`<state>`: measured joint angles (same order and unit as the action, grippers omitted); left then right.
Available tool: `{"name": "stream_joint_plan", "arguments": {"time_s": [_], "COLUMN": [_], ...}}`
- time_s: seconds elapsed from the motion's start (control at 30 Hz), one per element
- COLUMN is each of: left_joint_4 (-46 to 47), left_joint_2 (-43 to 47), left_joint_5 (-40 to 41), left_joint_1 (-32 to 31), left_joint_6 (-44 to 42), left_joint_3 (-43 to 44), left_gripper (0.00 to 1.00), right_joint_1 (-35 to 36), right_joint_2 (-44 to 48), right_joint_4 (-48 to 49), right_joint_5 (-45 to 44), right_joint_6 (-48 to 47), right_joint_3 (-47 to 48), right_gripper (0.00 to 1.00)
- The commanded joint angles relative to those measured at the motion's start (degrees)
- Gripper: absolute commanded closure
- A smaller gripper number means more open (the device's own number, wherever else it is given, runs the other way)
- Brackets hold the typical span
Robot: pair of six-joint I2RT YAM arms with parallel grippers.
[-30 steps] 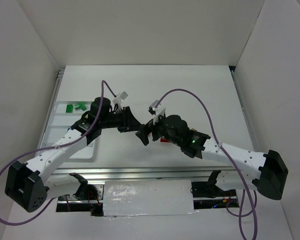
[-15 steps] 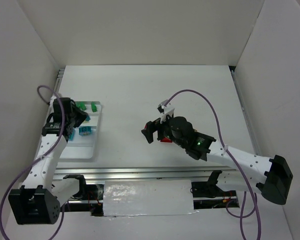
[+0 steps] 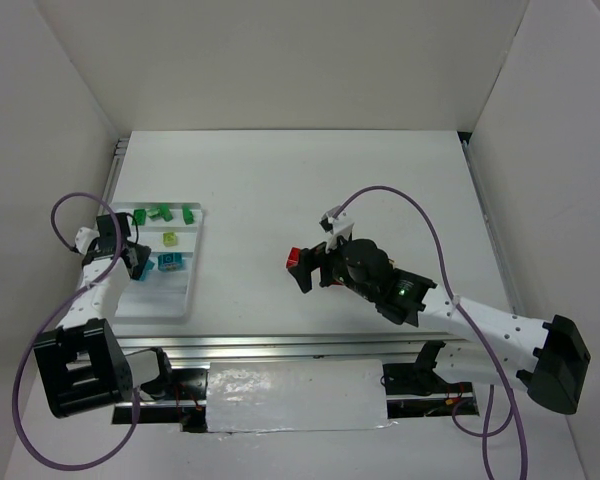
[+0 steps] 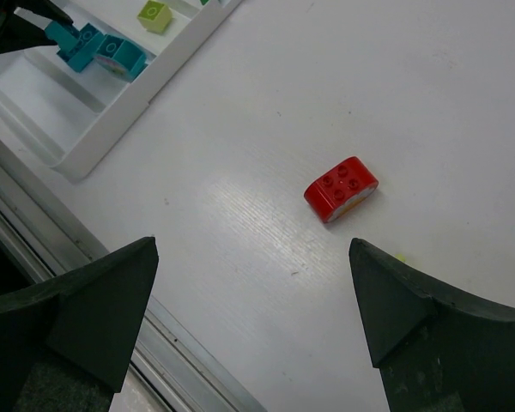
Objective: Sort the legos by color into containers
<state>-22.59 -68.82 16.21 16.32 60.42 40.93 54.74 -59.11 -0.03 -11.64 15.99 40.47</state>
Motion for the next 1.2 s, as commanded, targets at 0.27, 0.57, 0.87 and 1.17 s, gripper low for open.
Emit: {"name": "stream_joint_plan", "arguments": {"time_s": [0.27, 0.57, 0.87, 1.17], "left_joint_4": [3.6, 2.9, -5.3, -2.5], "left_joint_2": [0.1, 8.6, 10.5, 18.3], "left_joint_5": [-0.2, -9.9, -22.4, -35.5], "left_joint_1": [2.5, 2.7, -7.9, -12.9], "left_joint_6": [0.5, -9.2, -30.9, -36.3], "left_joint_3": [-0.2, 4.6, 15.1, 6.5], "left_gripper": [0.21, 0.17, 0.0, 0.01], "right_joint_1": [-0.5, -8.5, -8.4, -5.5], "right_joint_2": [-0.5, -11.4, -23.0, -44.6], "right_joint_4": [0.5, -12.8, -19.2, -31.2], "right_joint_5": [-1.3, -7.8, -9.0, -15.3], "right_joint_6": [1.1, 14.9, 26.9, 32.3], "right_joint_3": [0.5, 8.7, 16.5, 35.5], "right_gripper": [0.0, 0.0, 0.0, 0.01]}}
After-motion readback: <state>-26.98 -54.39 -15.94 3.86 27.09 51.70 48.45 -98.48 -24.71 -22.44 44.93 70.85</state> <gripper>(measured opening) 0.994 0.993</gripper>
